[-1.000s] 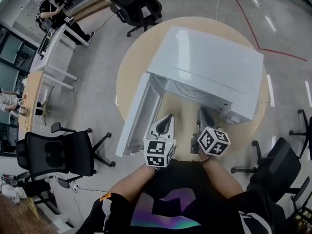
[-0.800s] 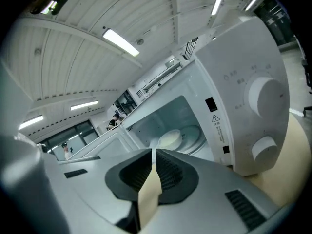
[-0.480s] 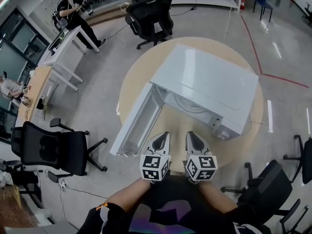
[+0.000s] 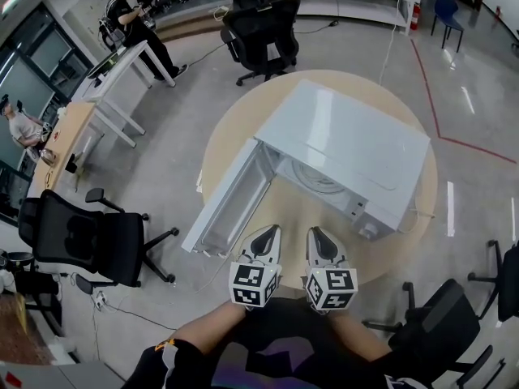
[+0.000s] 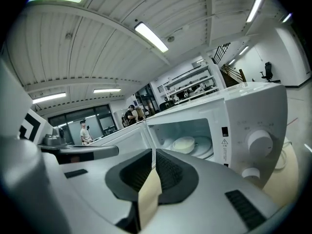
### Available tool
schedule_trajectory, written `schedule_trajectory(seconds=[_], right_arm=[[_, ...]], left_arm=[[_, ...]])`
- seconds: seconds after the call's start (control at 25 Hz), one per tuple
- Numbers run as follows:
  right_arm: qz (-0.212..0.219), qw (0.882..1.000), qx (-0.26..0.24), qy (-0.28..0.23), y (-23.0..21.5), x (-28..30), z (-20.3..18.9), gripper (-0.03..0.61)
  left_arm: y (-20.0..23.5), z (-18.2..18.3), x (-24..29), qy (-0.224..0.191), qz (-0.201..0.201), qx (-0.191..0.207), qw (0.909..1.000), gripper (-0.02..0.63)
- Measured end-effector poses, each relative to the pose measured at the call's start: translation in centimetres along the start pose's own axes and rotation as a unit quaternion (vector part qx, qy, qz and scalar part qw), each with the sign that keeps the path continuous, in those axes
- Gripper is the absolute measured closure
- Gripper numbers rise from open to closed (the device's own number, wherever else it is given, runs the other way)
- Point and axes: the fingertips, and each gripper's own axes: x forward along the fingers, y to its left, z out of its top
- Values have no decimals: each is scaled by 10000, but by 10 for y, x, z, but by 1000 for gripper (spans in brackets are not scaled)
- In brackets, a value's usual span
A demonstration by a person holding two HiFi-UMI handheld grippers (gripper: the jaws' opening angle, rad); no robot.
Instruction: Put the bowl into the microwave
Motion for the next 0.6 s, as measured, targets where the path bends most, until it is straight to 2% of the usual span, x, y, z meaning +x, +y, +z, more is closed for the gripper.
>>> schedule_trajectory(seconds=[0.28, 0.6], right_arm=[[8, 9995, -303, -7, 25, -11, 2, 540], [-51, 9988, -466, 141, 74, -34, -24, 541]], left_arm=[[6, 3, -27, -145, -29, 49, 9999, 568], [22, -20, -80, -135, -10, 29, 9999, 568]])
